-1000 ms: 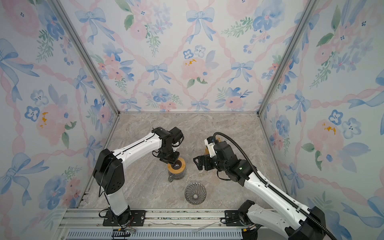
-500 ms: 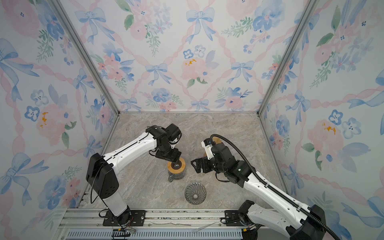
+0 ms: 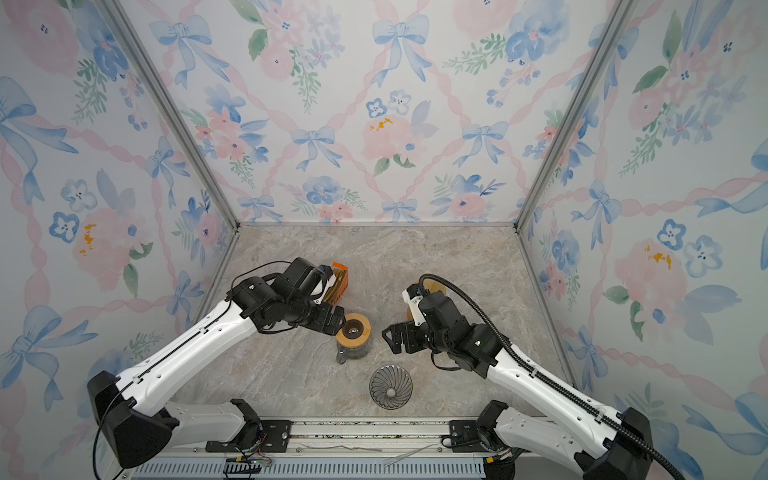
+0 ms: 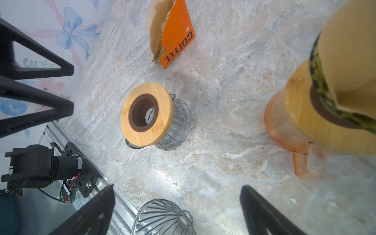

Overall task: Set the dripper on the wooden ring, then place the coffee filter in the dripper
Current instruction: 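Open the left gripper and raise it away from the ring, then grasp the clear glass dripper rim with the right gripper while the left hovers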

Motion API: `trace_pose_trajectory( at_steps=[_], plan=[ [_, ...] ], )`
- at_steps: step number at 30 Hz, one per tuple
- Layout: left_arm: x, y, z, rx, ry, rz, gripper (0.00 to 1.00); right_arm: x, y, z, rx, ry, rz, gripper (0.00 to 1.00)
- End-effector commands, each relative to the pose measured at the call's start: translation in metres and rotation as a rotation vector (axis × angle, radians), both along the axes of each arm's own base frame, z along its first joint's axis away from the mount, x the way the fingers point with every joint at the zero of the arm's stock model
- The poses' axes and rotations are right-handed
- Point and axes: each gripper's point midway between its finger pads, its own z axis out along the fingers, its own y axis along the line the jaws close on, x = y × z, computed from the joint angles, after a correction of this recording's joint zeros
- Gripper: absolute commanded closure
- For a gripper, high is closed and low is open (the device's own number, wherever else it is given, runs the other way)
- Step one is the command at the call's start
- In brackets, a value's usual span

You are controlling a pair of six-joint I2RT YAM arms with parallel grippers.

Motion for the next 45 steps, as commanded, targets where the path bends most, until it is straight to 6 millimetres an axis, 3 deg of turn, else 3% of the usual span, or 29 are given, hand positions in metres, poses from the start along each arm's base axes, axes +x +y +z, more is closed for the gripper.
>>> trace_pose_trajectory(
  at_steps=[1,10,19,27,45],
  plan=[
    [0.001,-0.015,0.013,-0.137,-0.101,-0.065,0.02,-0.021,-0.005,-0.018,-0.016,0.102,0.015,0.05],
    [-0.022,-0.024,0.013,-0.315,-0.189,-0.184,0.02,-0.052,-0.016,-0.047,-0.100,0.244,0.091,0.16],
    [-0.008,-0.003,0.015,-0.336,-0.276,-0.148,0.02,-0.060,-0.014,-0.074,-0.164,0.331,0.131,0.40],
    [-0.025,-0.016,0.027,-0.441,-0.316,-0.266,0.02,-0.072,-0.004,-0.092,-0.175,0.353,0.205,0.45],
    [-0.020,-0.013,0.028,-0.436,-0.346,-0.238,0.02,-0.072,-0.001,-0.113,-0.210,0.357,0.242,0.62]
  ],
)
